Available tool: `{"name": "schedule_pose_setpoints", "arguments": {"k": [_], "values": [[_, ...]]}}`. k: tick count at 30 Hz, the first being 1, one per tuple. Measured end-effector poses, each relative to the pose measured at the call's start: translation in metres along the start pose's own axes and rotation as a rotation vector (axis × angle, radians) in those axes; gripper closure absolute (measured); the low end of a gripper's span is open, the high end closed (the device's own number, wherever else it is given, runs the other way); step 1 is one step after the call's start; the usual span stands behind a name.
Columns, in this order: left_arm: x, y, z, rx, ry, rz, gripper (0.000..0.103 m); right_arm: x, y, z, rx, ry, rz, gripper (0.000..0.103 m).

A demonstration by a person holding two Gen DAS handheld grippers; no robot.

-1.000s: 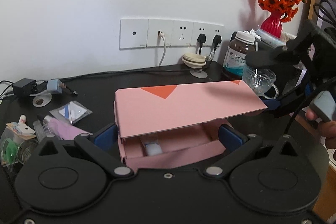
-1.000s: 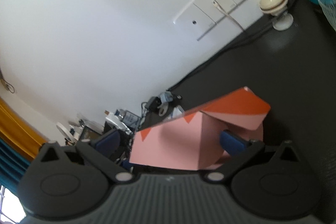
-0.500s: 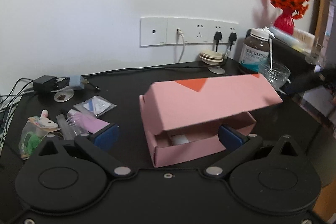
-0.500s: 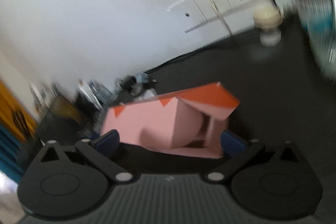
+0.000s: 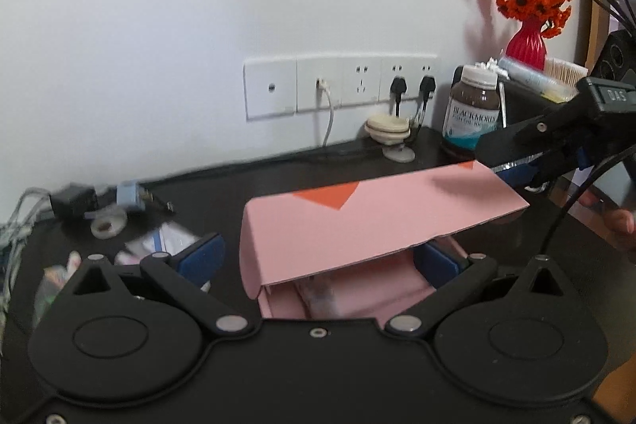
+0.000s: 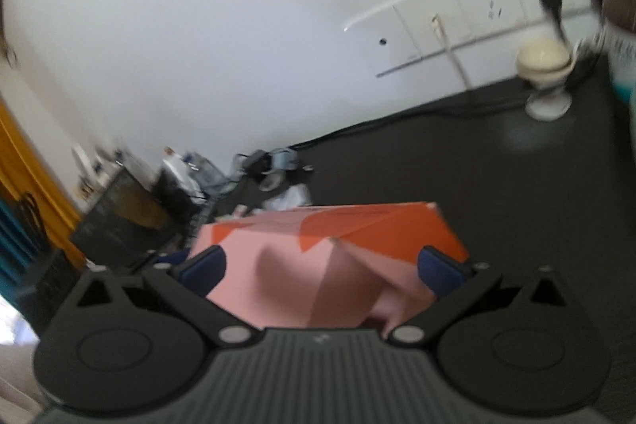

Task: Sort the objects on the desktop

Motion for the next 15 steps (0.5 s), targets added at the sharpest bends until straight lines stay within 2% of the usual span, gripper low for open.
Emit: {"name": "schedule_pose_setpoints", "arguments": {"k": [3, 9, 15], "values": [[0.010, 0.003, -0.001, 0.011, -0.019, 0.012, 0.000, 0.007, 0.005, 0.005, 0.038, -0.017, 0.009, 0.001], [0.020, 0.010, -0.004, 0.041, -0.040, 0.056, 0.000, 0.027, 0.004, 0.026, 0.002, -0.029, 0.128, 0.001], [0.025, 0.011, -0.008, 0.054, -0.044, 0.072, 0.000, 0.019, 0.005, 0.037, -0.050, 0.040, 0.325, 0.001]]}}
Point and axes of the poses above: each gripper's, at about its wrist camera, not at the fingertips, and z roughly against the way its jaws point, y to its left, x to its top, the point moved 7 cm from there along -z, roughly the way its jaws point, and after that the axes turned 13 degrees about -y, right-handed, at the moved point
